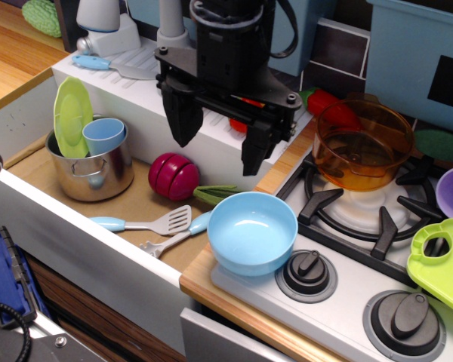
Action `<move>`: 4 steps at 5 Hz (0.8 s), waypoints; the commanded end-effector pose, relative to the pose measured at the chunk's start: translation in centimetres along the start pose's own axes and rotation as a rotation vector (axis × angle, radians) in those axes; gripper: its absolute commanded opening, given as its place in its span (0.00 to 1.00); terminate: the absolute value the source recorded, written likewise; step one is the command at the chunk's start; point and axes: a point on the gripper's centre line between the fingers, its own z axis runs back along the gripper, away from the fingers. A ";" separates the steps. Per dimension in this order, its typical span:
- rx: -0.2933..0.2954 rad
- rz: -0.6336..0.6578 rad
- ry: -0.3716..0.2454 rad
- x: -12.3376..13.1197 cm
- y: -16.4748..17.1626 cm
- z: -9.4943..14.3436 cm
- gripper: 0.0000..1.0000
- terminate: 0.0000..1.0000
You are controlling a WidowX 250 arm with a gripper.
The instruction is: Lift bowl
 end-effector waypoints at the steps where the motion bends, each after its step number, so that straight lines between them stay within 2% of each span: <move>1: 0.000 0.000 0.000 0.0 0.0 0.0 1.00 0.00; 2: -0.010 0.015 -0.003 0.0 -0.2 -1.2 1.00 0.00; 3: 0.016 0.038 -0.003 0.0 -0.6 -2.6 1.00 0.00; 4: 0.015 0.042 -0.008 -0.1 -0.3 -3.9 1.00 0.00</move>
